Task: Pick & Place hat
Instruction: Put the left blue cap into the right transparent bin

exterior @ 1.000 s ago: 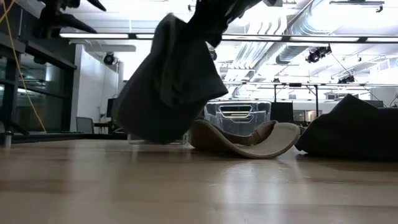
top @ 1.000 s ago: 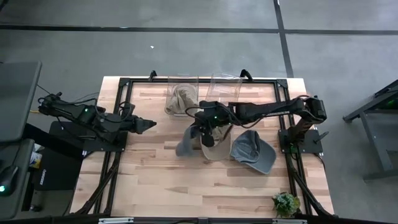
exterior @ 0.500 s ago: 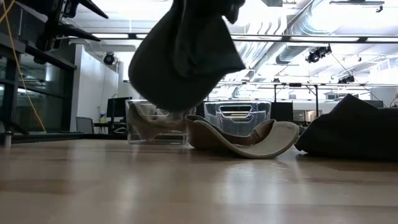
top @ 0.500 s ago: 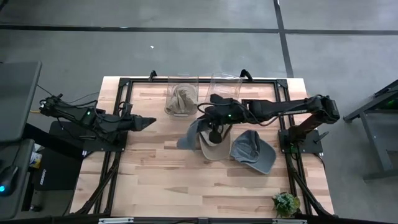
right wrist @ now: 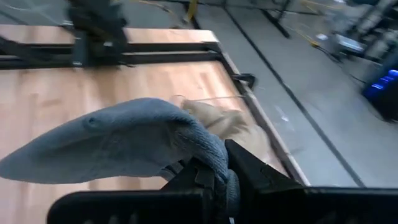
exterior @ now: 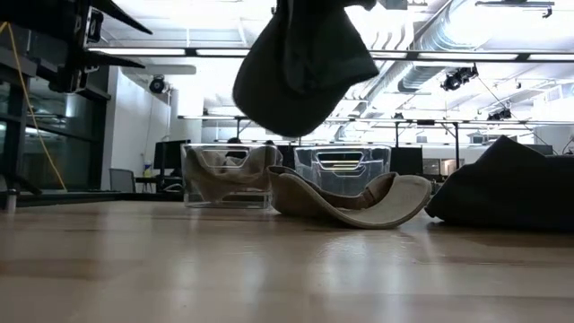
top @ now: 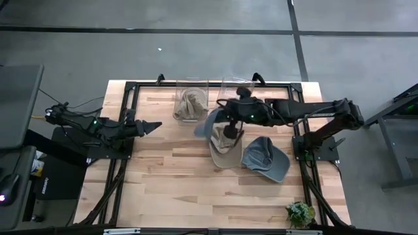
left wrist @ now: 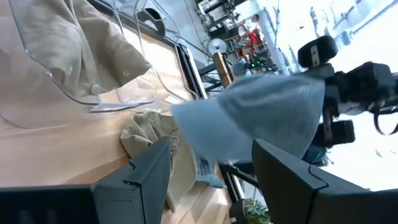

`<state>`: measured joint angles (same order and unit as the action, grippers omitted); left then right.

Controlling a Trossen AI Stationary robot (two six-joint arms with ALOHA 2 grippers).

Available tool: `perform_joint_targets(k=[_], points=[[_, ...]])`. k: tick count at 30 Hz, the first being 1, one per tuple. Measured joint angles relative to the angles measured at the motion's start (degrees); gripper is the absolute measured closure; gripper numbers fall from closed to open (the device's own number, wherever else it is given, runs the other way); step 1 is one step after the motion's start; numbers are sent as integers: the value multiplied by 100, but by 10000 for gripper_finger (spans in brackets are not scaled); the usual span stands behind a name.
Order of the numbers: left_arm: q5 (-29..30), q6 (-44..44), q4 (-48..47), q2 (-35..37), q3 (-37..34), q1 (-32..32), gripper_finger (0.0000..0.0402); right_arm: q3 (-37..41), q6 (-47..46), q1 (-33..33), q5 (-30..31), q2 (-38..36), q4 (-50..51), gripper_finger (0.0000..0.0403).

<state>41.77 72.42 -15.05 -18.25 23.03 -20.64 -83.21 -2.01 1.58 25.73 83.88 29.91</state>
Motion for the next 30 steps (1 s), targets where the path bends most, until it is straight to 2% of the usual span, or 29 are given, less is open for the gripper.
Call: perform_joint_targets(k=[5,8,14,21,30], points=[[-283,-178,171,291,-201,0,195,-983,-258,-126,577,368,987,389],[-681,-469,440,432,-268,1,195,-1532,-543,-227,733,639,1586,389],[-1218,-856,838,728,-522,0,195,-2295,-1103,-441,1205,1128,2678,389],[-1707,-920,903,1243,-843,2,195,-2505,-1759,-801,1298,1443,3196,389],[-1828,-875,801,1793,-1074,2,195,-2473,-2225,-1117,1295,1567,3562,389]])
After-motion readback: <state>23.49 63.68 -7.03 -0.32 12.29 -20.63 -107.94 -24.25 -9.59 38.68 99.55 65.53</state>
